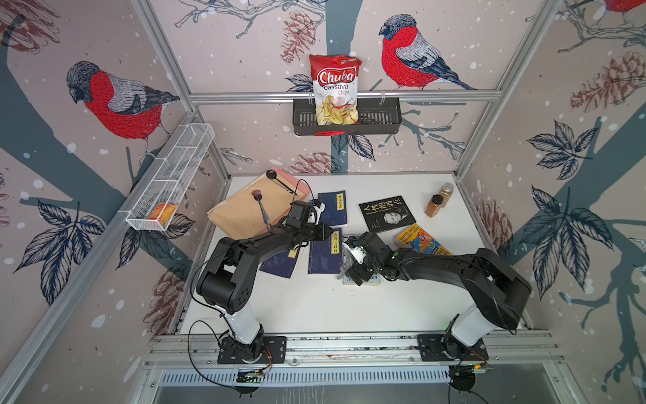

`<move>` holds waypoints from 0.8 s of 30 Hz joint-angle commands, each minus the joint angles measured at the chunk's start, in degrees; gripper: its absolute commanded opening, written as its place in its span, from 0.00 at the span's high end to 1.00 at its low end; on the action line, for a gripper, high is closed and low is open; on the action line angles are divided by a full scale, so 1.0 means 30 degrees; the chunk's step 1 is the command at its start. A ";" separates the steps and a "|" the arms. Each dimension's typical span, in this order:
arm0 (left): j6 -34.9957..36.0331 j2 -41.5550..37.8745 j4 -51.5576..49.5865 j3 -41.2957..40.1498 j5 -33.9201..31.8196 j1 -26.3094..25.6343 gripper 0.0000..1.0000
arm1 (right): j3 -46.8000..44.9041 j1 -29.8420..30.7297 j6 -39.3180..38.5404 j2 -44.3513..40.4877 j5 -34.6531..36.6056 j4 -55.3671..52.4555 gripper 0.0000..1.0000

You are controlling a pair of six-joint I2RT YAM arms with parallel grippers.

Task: Wipe the cover of the book
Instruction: Adjust the cleaning item on the book.

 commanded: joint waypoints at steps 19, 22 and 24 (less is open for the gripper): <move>0.1581 0.0870 -0.0027 0.0661 -0.0216 -0.0877 0.82 | -0.1027 -0.1077 0.3890 -0.3018 0.2312 -0.0526 0.91; 0.2164 0.1528 -0.0838 0.2089 -0.0851 -0.1440 0.86 | -0.0346 -0.1099 0.5422 -0.3485 0.2074 -0.1480 0.91; 0.2491 0.2098 -0.1335 0.2893 -0.1309 -0.1776 0.91 | -0.0146 -0.0722 0.6123 -0.3902 0.1692 -0.1650 0.91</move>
